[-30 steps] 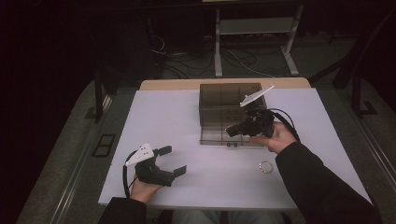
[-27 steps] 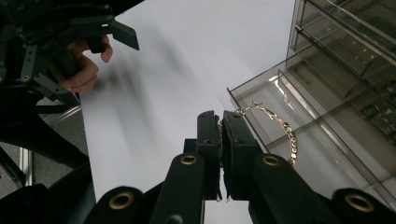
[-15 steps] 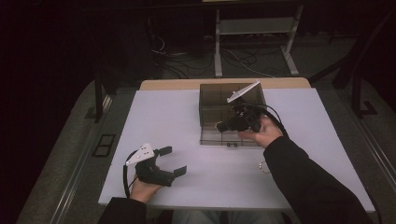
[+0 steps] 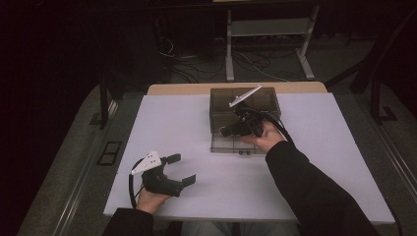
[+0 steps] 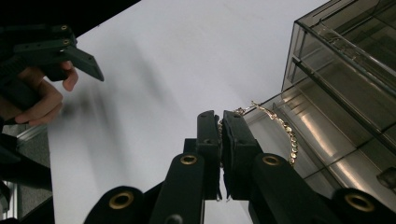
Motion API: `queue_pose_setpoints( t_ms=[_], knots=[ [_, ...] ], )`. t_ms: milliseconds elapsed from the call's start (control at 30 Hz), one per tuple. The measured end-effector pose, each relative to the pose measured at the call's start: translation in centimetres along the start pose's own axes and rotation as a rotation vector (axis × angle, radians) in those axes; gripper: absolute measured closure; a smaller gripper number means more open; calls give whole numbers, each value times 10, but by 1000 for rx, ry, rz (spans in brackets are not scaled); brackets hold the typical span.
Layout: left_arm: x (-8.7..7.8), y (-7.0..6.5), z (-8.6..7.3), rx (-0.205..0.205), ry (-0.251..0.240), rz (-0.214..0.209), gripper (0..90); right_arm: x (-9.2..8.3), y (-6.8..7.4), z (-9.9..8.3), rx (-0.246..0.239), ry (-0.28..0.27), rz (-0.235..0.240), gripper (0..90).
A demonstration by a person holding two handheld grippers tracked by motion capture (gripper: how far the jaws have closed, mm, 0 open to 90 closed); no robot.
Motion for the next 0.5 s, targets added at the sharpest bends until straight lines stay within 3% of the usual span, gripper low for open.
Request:
queue_pose_setpoints(
  t_ms=[500],
  knots=[
    [0,-1,0,-2,-5,-7,0,22,-14,-4,25,26,-16,850]
  ],
)
Point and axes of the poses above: each handheld gripper's, and its own axes: x roughly forward along the jaws, z roughly out of its top, y roughly to its left, the point moved 9 cm from there along x, roughly forward along the jaws
